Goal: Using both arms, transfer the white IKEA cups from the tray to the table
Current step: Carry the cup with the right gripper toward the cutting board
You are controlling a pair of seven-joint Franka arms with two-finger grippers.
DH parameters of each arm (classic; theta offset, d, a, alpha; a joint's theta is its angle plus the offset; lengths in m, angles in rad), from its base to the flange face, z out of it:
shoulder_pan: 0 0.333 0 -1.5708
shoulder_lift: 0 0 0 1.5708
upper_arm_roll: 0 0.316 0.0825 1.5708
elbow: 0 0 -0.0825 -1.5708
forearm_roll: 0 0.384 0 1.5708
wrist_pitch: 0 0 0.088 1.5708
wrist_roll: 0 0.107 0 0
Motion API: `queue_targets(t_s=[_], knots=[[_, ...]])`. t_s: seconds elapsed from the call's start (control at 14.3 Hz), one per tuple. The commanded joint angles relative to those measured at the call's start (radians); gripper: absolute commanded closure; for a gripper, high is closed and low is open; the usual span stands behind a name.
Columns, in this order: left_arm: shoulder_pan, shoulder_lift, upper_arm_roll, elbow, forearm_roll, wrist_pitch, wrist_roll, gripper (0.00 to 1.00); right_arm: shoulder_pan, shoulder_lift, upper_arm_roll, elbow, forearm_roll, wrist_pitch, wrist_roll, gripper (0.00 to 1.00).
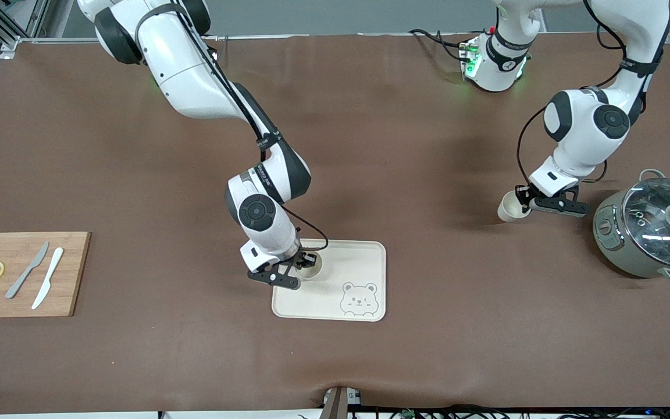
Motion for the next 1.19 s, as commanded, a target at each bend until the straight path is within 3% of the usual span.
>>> queue_targets(t_s=[0.0,0.14,0.49,1.05,1.12], knots=[[0.012,0.009,-0.014,-0.001,-0.133,0.018,0.132,1.0,0.007,0.005,-0.008,0.011,0.008,0.007,0.003,1.0],[0.011,0.021,-0.014,0.002,-0.195,0.018,0.19,1.0,0.007,-0.002,-0.008,0.011,0.01,0.005,0.002,1.0],[0.011,0.062,-0.012,0.023,-0.2,0.03,0.227,1.0,0.007,-0.037,-0.006,0.014,0.017,-0.016,0.002,1.0],[0.003,0.075,-0.011,0.034,-0.2,0.043,0.23,1.0,-0.025,-0.176,-0.006,0.018,0.017,-0.238,-0.008,1.0],[0.002,0.081,-0.011,0.036,-0.2,0.044,0.232,0.86,-0.042,-0.204,-0.006,0.017,0.017,-0.269,-0.011,1.0]])
